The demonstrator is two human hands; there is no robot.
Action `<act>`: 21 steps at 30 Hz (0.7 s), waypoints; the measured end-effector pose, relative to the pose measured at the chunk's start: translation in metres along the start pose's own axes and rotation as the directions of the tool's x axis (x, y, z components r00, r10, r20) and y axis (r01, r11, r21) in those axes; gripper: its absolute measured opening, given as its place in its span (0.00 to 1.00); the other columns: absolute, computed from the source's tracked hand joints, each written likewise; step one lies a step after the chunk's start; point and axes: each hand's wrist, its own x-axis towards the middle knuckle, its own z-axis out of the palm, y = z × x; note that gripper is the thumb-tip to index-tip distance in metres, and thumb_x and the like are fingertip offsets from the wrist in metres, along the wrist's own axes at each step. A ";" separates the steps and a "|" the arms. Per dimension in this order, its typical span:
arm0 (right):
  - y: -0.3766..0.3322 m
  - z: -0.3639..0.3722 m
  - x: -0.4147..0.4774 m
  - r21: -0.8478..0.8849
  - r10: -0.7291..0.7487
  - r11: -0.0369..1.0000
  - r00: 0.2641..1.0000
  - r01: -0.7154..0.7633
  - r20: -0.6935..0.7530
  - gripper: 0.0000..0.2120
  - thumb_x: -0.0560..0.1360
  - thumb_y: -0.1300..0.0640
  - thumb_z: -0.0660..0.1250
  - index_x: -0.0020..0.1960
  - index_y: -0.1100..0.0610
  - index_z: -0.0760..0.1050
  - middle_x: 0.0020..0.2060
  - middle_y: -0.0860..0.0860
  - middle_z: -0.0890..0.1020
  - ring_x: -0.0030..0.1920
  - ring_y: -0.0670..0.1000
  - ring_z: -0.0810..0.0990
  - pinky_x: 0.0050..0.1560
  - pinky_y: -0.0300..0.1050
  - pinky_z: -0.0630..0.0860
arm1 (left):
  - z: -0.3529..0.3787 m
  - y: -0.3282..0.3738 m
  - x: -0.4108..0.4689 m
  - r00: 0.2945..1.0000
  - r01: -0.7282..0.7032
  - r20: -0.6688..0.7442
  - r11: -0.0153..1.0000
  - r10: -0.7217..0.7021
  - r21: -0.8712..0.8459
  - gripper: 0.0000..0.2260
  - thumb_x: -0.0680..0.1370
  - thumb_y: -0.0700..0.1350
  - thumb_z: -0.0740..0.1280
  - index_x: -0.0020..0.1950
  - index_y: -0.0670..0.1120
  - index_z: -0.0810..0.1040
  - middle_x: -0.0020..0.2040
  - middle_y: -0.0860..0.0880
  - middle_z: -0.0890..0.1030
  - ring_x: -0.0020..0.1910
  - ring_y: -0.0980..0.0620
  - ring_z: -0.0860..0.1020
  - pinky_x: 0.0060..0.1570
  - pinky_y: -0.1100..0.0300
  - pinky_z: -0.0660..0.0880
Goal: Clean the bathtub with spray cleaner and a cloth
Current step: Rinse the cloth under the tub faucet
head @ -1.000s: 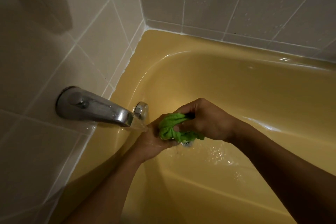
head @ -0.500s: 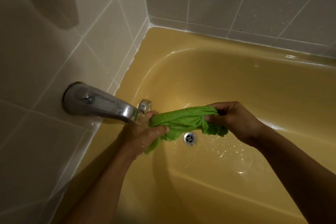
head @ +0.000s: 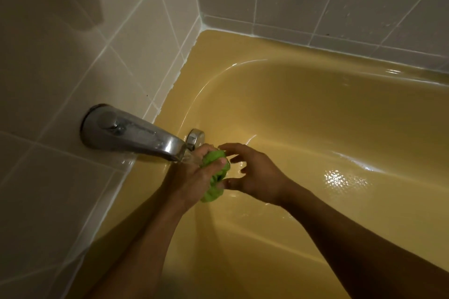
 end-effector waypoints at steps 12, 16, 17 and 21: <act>0.004 0.017 0.016 0.103 0.052 0.994 0.979 -0.032 -0.199 0.19 0.72 0.63 0.77 0.61 0.55 0.80 0.50 0.50 0.85 0.48 0.50 0.84 0.52 0.53 0.84 | -0.010 -0.006 0.009 0.981 -0.038 -0.192 0.935 -0.033 -0.353 0.17 0.82 0.33 0.62 0.69 0.45 0.78 0.59 0.48 0.84 0.61 0.43 0.81 0.58 0.55 0.80; 0.004 0.000 0.012 0.554 0.140 0.831 0.983 -0.054 -0.114 0.15 0.75 0.70 0.72 0.60 0.62 0.80 0.52 0.59 0.85 0.52 0.60 0.86 0.56 0.59 0.83 | 0.001 -0.018 0.006 0.947 0.034 -0.305 0.975 -0.102 -0.220 0.15 0.82 0.40 0.66 0.59 0.60 0.84 0.57 0.57 0.85 0.57 0.58 0.82 0.53 0.58 0.78; 0.004 -0.004 0.010 0.648 0.152 0.759 0.985 -0.064 -0.081 0.15 0.76 0.71 0.70 0.61 0.64 0.79 0.54 0.61 0.85 0.54 0.61 0.85 0.58 0.59 0.82 | 0.006 -0.017 0.005 0.944 0.052 -0.306 0.973 -0.121 -0.224 0.15 0.83 0.42 0.65 0.58 0.61 0.83 0.59 0.57 0.85 0.56 0.59 0.82 0.50 0.60 0.77; 0.006 -0.016 0.003 0.831 0.196 0.550 0.980 -0.085 -0.030 0.15 0.77 0.70 0.67 0.64 0.66 0.77 0.59 0.64 0.83 0.60 0.64 0.82 0.64 0.60 0.78 | 0.023 -0.003 -0.001 0.942 0.181 -0.204 0.915 -0.267 -0.361 0.17 0.80 0.64 0.63 0.63 0.57 0.80 0.61 0.51 0.83 0.60 0.51 0.80 0.66 0.47 0.73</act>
